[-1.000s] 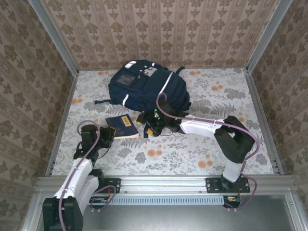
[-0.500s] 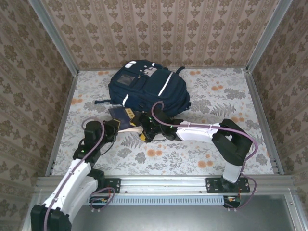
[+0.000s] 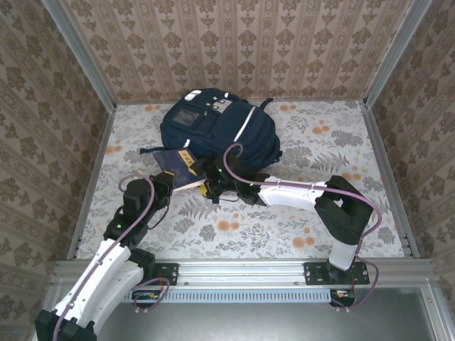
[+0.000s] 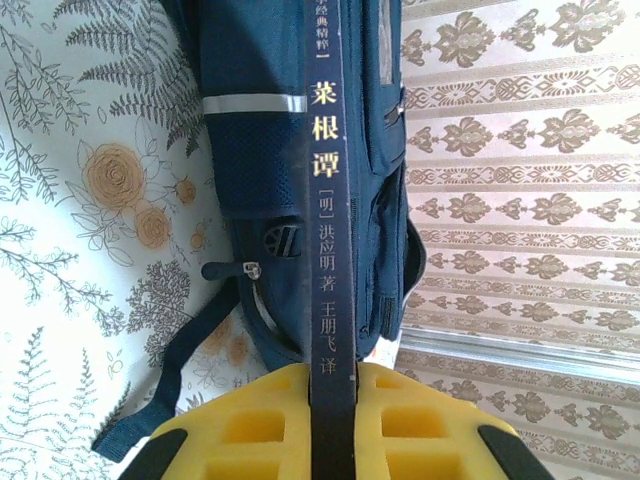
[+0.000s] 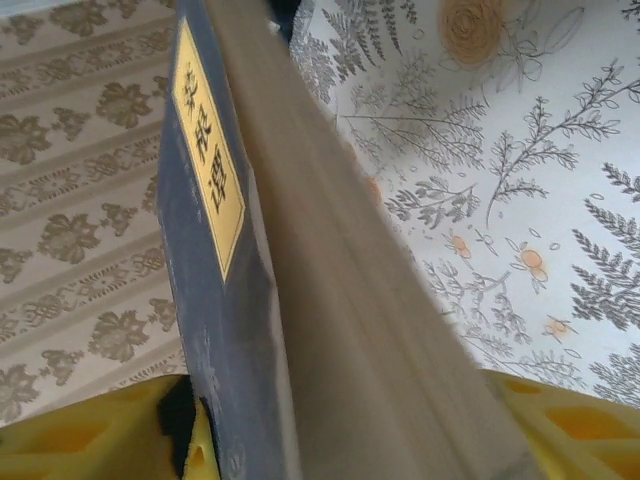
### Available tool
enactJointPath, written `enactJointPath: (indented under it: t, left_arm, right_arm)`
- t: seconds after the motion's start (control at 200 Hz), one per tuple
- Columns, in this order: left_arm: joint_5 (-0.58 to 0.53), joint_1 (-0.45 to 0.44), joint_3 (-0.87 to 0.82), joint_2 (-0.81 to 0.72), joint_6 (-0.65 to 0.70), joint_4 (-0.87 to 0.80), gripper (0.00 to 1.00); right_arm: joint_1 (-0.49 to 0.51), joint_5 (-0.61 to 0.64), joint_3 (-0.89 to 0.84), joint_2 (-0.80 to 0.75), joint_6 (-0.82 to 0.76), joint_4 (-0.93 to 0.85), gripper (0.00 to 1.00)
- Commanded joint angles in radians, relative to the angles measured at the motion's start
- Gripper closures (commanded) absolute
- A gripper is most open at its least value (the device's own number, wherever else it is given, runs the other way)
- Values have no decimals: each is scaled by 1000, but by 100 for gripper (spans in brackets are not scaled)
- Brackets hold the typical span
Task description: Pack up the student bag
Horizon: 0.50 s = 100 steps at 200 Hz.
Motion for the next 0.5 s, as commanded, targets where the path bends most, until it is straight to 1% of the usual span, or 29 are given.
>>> enactJointPath:
  t: [0.0, 0.04, 0.05, 0.055, 0.09, 0.14, 0.175, 0.2, 0.28, 0.325, 0.44, 0.495]
  left_arm:
    - [-57, -25, 36, -27, -22, -1, 100]
    - [-68, -26, 36, -32, -19, -5, 100]
    - [-70, -49, 37, -32, -19, -7, 100]
    - [-72, -53, 37, -33, -18, -7, 100]
    - [-82, -67, 38, -36, -12, -12, 100]
    - [-91, -82, 47, -35, 10, -19, 94]
    - [-89, -91, 58, -29, 40, -27, 88]
    - [-84, -95, 69, -22, 62, -35, 81]
    - [-42, -97, 110, 8, 156, -65, 59]
    - [-25, -96, 140, 21, 214, -104, 51]
    - [-16, -88, 183, 16, 314, -216, 35]
    - [10, -65, 178, 6, 333, -225, 29]
  right_arm:
    - [5, 85, 6, -37, 34, 27, 39]
    - [5, 104, -4, -50, 30, 21, 46]
    - [5, 111, -9, -55, 29, 20, 49]
    - [5, 111, -9, -55, 29, 20, 49]
    - [4, 124, -14, -65, 19, 15, 57]
    - [0, 130, -16, -76, -2, -3, 69]
    - [-6, 128, -13, -82, -18, -16, 77]
    - [-12, 123, -12, -87, -36, -20, 82]
    - [-44, 98, -18, -110, -120, -24, 93]
    - [-66, 75, -25, -129, -192, -20, 99]
    - [-117, 12, -39, -191, -406, -59, 100]
    - [-145, -58, -33, -207, -484, -89, 100]
